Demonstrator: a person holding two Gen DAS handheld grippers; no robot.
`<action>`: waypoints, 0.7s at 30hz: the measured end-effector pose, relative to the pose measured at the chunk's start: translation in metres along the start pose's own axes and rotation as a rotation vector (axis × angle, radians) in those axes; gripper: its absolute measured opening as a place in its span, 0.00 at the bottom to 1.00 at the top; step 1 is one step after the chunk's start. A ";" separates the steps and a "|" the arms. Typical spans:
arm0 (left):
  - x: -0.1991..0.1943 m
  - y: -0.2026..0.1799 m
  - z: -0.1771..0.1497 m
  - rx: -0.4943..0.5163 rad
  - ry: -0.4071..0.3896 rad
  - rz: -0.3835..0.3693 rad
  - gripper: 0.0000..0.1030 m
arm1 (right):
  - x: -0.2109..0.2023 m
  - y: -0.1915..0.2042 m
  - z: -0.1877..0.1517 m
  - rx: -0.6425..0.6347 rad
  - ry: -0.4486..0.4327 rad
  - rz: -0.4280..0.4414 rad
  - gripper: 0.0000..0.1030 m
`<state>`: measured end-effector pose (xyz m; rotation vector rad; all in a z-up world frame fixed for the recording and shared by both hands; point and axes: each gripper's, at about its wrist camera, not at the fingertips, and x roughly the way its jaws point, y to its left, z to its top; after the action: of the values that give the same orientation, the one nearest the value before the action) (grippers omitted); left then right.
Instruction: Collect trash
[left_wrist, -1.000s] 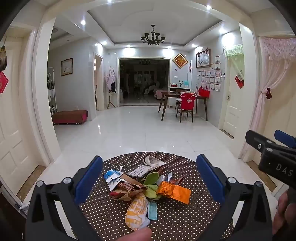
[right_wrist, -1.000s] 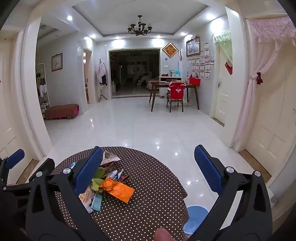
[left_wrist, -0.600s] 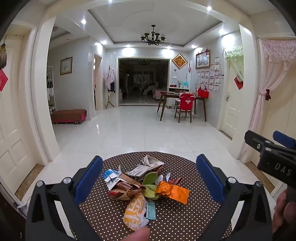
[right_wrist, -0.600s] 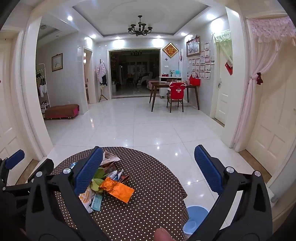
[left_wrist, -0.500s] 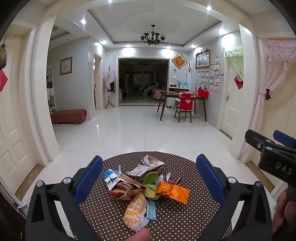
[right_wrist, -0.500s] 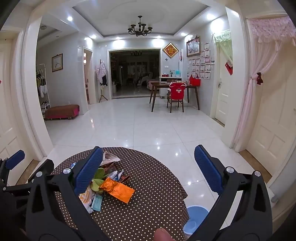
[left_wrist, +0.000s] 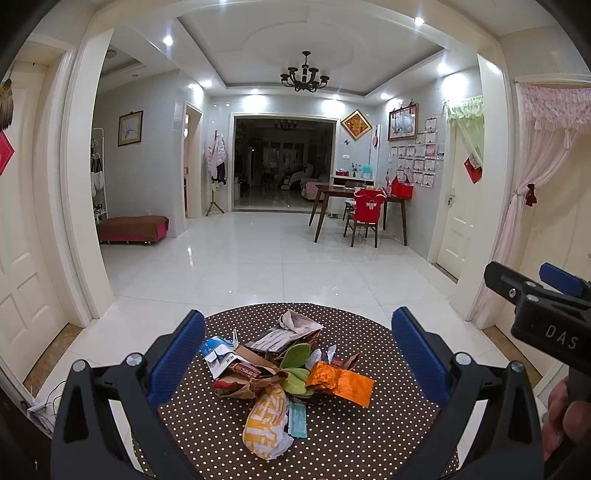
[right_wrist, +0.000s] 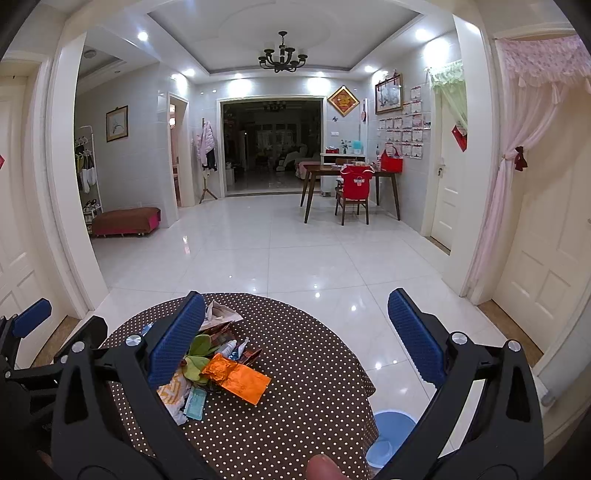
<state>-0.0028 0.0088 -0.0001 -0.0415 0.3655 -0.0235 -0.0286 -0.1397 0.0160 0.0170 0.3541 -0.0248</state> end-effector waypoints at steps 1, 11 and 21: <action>0.000 0.000 0.000 -0.001 -0.001 0.000 0.96 | 0.000 0.000 0.001 -0.001 -0.001 0.001 0.94; -0.001 0.001 0.001 -0.001 -0.001 -0.002 0.96 | -0.001 0.003 -0.001 -0.006 -0.002 0.005 0.94; 0.001 0.002 0.000 -0.006 0.009 -0.004 0.96 | 0.001 0.004 0.000 -0.010 0.007 0.003 0.94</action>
<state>-0.0021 0.0112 -0.0001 -0.0478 0.3748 -0.0265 -0.0271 -0.1359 0.0155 0.0076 0.3612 -0.0196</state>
